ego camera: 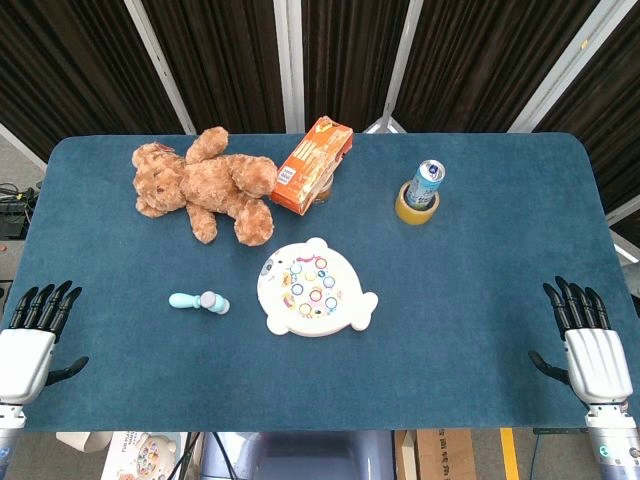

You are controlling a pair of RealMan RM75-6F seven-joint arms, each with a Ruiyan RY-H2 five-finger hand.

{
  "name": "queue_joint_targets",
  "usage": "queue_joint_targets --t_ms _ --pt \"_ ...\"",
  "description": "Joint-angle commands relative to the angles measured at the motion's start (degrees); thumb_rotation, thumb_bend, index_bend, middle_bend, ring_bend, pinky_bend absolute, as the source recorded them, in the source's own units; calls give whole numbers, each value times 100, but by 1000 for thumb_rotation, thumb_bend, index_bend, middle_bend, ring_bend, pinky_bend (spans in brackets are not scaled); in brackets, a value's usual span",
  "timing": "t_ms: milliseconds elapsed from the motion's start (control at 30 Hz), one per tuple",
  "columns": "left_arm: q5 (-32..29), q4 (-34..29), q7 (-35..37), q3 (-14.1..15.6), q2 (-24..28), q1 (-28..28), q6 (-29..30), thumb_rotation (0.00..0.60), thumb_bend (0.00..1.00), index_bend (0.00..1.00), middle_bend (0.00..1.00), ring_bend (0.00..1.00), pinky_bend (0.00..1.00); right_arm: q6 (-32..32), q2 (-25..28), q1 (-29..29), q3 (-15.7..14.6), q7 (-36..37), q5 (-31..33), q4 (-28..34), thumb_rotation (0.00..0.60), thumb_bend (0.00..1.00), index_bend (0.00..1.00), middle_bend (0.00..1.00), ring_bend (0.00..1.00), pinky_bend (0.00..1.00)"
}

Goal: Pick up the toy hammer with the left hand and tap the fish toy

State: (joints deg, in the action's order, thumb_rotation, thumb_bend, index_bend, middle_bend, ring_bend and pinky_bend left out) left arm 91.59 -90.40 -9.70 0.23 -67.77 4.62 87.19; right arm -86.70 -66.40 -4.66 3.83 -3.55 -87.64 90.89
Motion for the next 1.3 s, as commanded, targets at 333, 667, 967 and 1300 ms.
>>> queue_joint_targets --t_ms 333,667,967,1300 --pt "-34 -22 -49 18 26 -30 -1 600 0 0 0 0 0 143 101 -28 -57 5 3 91 600 181 0 0 0 0" --pt "-150 -74 -112 0 65 34 -183 600 0 0 0 0 0 265 119 -53 -49 -29 117 123 600 181 0 0 0 0" --pt "-299 -507 -383 -250 140 399 -581 600 24 26 0 0 0 276 134 -49 -78 -46 90 149 600 180 0 0 0 0" --pt "-1387 -1102 -1430 -754 -290 1177 -1696 600 145 265 54 0 9 330 146 -51 -79 -78 155 195 600 180 0 0 0 0"
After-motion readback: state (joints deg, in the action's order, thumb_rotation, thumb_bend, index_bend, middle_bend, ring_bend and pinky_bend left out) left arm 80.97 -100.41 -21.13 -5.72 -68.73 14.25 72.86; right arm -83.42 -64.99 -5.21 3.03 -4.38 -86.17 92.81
